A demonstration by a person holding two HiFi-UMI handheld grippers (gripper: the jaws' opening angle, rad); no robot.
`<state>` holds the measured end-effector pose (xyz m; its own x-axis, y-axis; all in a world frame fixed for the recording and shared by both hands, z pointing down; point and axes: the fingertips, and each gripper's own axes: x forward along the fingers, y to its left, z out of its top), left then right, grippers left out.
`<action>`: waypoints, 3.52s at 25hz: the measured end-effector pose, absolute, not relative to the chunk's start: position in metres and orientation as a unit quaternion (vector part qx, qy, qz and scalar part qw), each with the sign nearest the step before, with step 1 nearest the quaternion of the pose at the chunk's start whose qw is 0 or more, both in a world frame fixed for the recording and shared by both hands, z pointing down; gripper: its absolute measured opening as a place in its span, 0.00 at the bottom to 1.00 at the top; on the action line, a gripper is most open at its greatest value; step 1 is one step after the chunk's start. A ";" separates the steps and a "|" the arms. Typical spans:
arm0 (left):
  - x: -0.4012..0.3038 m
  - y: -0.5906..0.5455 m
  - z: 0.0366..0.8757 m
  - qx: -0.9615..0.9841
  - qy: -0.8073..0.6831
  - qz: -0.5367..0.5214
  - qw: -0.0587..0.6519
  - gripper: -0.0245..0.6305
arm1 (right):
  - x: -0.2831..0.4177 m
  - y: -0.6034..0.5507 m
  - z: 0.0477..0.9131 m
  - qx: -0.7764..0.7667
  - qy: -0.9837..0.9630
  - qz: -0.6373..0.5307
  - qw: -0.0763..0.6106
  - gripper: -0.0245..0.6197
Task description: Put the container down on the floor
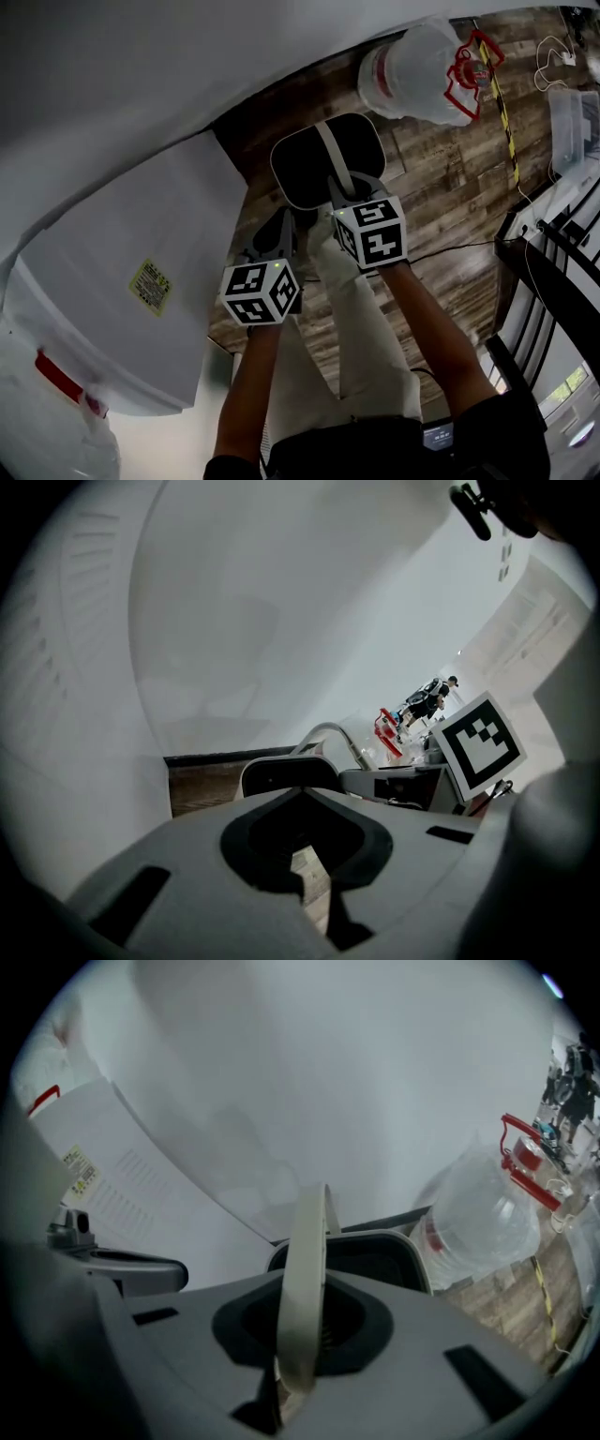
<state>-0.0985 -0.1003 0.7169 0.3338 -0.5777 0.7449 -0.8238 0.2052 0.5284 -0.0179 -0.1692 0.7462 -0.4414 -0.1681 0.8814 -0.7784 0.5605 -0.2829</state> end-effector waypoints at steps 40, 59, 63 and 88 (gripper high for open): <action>-0.128 -0.110 0.885 0.604 -0.576 0.105 0.540 0.06 | -0.090 -0.210 0.901 0.301 -0.806 0.298 0.414 0.09; -0.127 -0.105 0.910 0.602 -0.575 0.100 0.544 0.06 | -0.110 -0.195 0.935 0.273 -0.820 0.277 0.420 0.09; -0.128 -0.103 0.914 0.603 -0.572 0.104 0.546 0.06 | -0.116 -0.195 0.935 0.273 -0.823 0.275 0.414 0.09; -0.077 -0.113 0.938 0.622 -0.526 0.121 0.567 0.06 | -0.049 -0.213 0.957 0.315 -0.799 0.298 0.417 0.09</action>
